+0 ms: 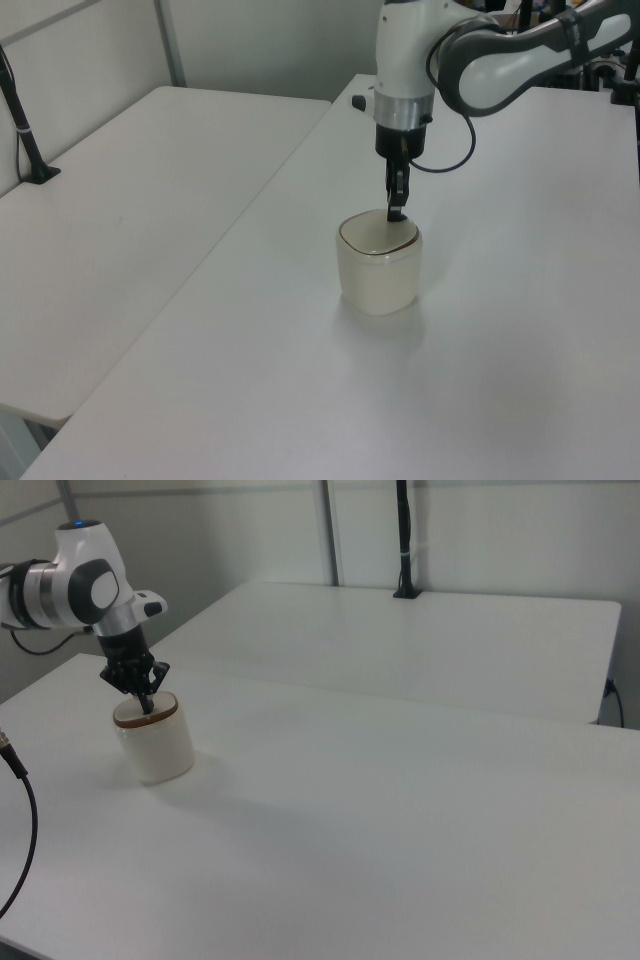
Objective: Open the trash bin
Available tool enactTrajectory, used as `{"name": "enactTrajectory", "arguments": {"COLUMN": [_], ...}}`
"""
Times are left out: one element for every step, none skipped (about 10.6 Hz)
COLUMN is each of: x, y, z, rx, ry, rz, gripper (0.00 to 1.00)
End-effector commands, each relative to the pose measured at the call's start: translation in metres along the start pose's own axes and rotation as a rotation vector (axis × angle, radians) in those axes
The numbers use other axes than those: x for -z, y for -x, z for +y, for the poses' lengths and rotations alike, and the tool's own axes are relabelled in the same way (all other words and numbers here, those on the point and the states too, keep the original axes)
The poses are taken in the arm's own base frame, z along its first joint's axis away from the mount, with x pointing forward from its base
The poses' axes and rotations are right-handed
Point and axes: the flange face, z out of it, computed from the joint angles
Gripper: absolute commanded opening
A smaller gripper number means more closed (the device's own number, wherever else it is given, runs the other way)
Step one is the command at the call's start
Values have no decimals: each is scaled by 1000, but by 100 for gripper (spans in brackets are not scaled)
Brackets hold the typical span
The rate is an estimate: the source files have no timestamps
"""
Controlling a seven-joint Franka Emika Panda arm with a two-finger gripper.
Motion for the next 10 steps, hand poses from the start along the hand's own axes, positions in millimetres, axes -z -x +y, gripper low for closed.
{"name": "enactTrajectory", "arguments": {"x": [69,95,116,135,149,155,156,160,160,158], "y": [24,40,59,76,90,101,109,117,123,123], "z": [35,55,73,97,108,123,141,149,153,153], "rx": [-68,-115,-168,-215,-251,-311,-378,-395,-398,-398], "ry": [-5,1,6,10,13,19,27,44,70,71], "rz": [-12,-18,-42,-50,-49,-59,-67,-79,-104,-107], "gripper": [4,5,5,5,6,6,6,6,7,32]}}
